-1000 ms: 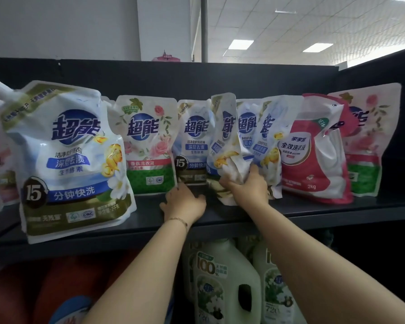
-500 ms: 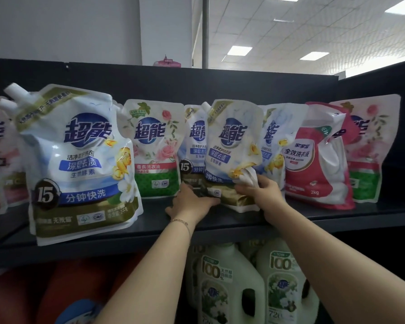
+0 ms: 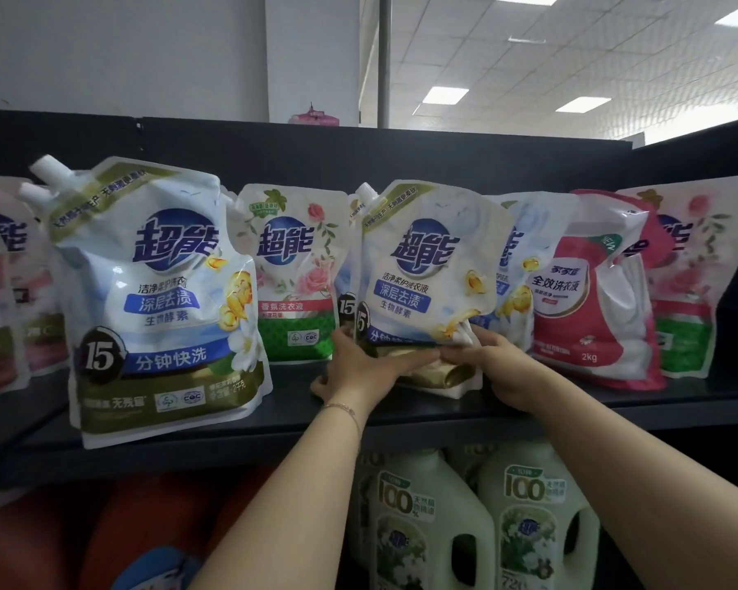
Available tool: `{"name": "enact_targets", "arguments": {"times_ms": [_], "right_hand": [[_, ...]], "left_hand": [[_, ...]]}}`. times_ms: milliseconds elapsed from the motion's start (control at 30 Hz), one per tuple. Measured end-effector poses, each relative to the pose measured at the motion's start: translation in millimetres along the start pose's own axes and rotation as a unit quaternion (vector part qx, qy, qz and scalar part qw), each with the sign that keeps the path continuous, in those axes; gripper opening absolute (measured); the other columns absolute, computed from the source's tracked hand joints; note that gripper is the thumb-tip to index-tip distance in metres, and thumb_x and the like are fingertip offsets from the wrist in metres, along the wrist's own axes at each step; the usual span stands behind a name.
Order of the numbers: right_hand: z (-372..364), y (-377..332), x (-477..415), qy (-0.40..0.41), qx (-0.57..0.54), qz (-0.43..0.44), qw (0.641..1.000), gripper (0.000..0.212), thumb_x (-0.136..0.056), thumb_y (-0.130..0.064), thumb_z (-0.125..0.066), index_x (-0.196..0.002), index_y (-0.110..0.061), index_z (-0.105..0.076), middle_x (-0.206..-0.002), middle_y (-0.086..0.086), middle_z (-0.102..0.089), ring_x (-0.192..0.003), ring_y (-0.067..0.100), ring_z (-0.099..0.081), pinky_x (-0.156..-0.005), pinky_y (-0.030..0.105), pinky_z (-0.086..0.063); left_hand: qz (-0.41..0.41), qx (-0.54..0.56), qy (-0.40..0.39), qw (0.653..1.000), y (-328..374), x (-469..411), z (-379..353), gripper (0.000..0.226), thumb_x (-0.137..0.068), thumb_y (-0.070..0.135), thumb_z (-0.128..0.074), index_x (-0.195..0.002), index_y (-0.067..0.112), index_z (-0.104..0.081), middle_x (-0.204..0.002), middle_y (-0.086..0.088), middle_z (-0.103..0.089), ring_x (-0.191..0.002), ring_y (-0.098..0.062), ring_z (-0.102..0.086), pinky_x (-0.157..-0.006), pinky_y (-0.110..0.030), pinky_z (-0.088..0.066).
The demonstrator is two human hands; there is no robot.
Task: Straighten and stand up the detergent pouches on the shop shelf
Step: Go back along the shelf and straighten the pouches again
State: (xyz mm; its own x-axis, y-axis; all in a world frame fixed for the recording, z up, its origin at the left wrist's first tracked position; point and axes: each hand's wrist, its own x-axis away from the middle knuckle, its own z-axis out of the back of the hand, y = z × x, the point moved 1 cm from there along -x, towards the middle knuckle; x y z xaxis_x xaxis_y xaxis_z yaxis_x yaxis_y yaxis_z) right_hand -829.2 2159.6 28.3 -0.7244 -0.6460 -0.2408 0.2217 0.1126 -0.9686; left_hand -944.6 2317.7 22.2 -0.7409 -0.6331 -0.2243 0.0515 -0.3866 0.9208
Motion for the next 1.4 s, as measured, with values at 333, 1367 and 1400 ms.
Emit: {"name": "enact_targets", "arguments": {"times_ms": [333, 1367, 1400], "right_hand": [[1, 1, -4, -0.058, 0.028, 0.005, 0.998, 0.076, -0.069, -0.033, -0.084, -0.136, -0.026, -0.050, -0.126, -0.005, -0.066, -0.118, 0.017, -0.060, -0.102, 0.034, -0.044], [-27, -2, -10, 0.169, 0.002, 0.062, 0.984, 0.076, -0.079, -0.049, -0.074, -0.141, -0.021, -0.042, -0.128, -0.002, -0.057, -0.097, 0.011, -0.053, -0.079, 0.025, -0.043], [-28, -3, -8, 0.176, 0.002, 0.063, 0.982, 0.074, -0.079, -0.048, -0.073, -0.140, -0.020, -0.044, -0.128, -0.001, -0.058, -0.098, 0.012, -0.054, -0.079, 0.025, -0.043]], "left_hand": [[-0.020, 0.130, -0.043, 0.990, -10, -16, 2, 0.152, -0.007, 0.068, -0.089, -0.140, 0.037, -0.023, -0.139, 0.008, -0.047, -0.130, -0.020, -0.045, -0.112, -0.054, -0.031], [-0.010, 0.042, -0.015, 0.999, -14, -10, 8, 0.127, -0.014, 0.070, -0.084, -0.121, 0.032, -0.028, -0.128, 0.005, -0.056, -0.123, -0.025, -0.051, -0.108, -0.051, -0.037], [-0.012, 0.037, -0.012, 0.999, -14, -9, 8, 0.127, -0.016, 0.070, -0.084, -0.123, 0.031, -0.029, -0.129, 0.005, -0.056, -0.123, -0.025, -0.051, -0.108, -0.051, -0.036]]}}
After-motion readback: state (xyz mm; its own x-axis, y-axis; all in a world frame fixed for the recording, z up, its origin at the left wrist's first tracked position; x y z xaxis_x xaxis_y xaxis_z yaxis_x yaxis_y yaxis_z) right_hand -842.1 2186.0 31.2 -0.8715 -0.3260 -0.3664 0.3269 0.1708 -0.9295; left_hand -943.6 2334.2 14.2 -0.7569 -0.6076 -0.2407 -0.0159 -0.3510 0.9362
